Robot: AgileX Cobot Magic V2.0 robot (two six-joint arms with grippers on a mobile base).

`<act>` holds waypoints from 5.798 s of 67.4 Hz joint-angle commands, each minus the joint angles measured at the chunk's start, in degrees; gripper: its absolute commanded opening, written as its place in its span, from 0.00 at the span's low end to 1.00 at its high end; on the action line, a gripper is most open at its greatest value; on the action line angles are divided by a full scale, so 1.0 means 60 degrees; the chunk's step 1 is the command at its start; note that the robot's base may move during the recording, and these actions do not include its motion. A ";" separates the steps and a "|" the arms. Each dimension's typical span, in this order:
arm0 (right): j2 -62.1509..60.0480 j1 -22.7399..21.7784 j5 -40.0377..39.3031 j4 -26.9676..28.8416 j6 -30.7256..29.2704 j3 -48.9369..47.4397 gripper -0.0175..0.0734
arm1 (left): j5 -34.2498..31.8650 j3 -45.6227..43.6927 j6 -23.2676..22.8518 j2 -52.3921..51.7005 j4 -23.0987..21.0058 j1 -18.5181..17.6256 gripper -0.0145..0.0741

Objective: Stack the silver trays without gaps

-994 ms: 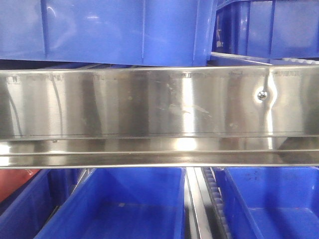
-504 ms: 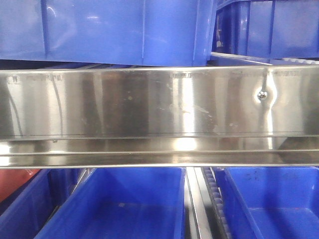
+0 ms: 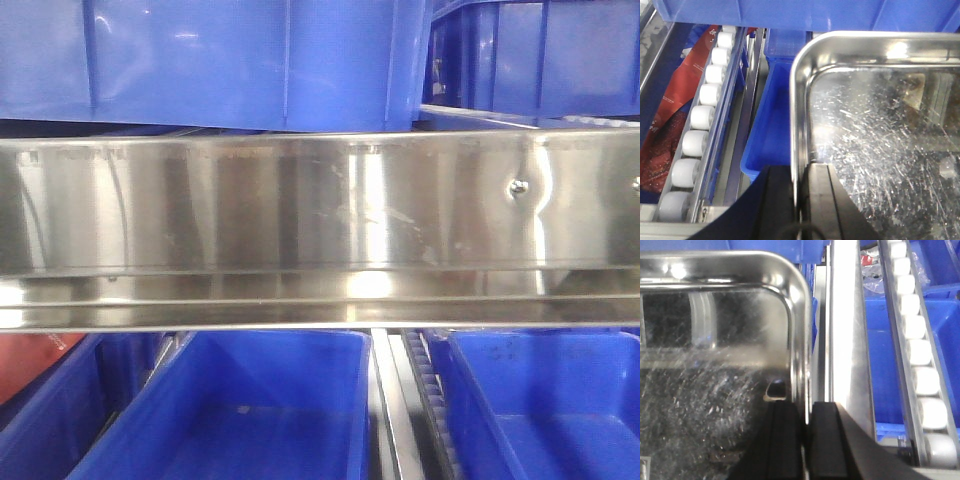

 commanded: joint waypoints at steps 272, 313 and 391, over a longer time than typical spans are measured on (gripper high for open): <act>-0.0038 0.0105 -0.1532 0.0158 -0.0056 -0.0073 0.17 | -0.0869 -0.0050 0.0036 -0.0012 -0.0202 -0.0198 0.15; -0.0038 0.0105 -0.1554 0.0158 -0.0056 -0.0073 0.17 | -0.0869 -0.0050 0.0036 -0.0012 -0.0199 -0.0198 0.15; -0.0020 0.0105 -0.1574 0.0158 -0.0056 -0.0073 0.17 | -0.0869 -0.0050 0.0036 -0.0012 0.1249 -0.0198 0.15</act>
